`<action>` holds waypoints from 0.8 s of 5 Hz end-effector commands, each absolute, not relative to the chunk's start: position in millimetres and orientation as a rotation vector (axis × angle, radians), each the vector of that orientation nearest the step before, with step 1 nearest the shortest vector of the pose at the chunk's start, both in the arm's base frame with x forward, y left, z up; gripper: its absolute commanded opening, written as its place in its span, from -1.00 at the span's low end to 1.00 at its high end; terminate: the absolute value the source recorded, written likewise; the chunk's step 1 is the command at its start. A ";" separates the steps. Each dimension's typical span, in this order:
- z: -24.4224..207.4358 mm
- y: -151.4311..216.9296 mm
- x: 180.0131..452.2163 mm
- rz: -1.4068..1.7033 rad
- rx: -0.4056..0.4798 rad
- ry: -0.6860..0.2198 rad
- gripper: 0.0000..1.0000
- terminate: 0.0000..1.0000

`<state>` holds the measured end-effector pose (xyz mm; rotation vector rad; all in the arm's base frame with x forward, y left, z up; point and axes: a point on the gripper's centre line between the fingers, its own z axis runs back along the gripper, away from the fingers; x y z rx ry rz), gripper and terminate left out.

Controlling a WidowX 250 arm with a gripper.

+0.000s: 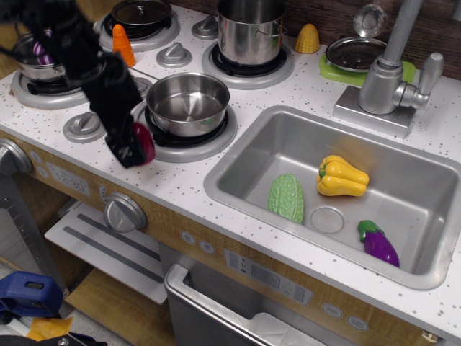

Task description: Put sweet potato in pan which is on stove

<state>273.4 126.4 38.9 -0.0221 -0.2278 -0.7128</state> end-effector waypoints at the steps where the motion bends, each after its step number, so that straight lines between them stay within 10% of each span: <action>1: 94.0 129.0 297.7 -0.777 0.169 -0.245 -1.00 -1.00; 4: 80.7 130.6 359.0 -0.872 0.177 -0.366 -1.00 -1.00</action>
